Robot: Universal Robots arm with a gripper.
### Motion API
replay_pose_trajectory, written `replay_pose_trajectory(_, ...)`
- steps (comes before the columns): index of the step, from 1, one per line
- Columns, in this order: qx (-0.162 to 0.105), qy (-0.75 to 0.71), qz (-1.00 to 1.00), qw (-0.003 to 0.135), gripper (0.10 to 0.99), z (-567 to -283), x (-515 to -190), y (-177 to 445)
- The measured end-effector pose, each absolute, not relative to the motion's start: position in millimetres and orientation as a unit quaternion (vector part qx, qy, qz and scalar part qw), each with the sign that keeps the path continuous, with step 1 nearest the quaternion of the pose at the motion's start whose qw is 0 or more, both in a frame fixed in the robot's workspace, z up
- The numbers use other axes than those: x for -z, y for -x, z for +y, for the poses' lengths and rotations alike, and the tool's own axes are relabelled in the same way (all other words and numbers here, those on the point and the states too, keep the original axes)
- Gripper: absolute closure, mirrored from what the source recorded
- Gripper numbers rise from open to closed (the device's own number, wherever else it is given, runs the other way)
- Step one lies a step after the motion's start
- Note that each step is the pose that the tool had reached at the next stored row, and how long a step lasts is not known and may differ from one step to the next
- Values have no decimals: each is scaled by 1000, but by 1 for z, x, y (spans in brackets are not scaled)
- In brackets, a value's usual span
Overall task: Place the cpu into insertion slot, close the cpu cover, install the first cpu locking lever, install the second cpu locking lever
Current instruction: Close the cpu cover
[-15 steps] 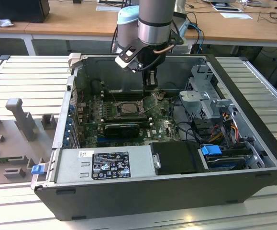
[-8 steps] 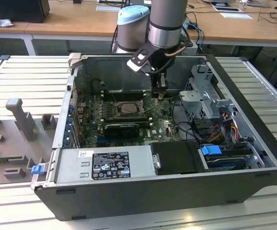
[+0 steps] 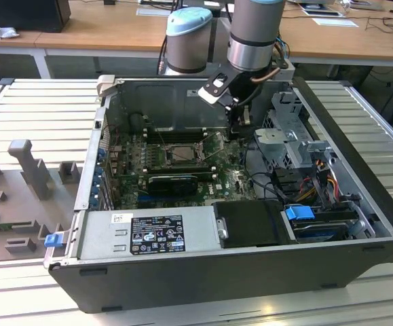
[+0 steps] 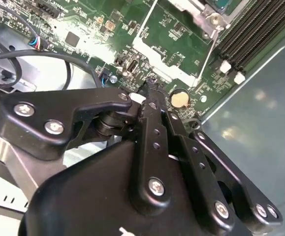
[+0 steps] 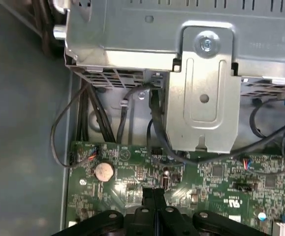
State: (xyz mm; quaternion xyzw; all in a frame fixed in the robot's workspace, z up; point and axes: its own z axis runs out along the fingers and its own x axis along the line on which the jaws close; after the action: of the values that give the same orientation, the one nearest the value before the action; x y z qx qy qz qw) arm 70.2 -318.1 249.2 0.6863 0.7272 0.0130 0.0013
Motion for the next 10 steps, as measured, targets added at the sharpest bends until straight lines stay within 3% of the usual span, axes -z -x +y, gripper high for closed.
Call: replay_pose_trajectory(10, -13, -685, 729, 1, 980, -318, -245, -54)
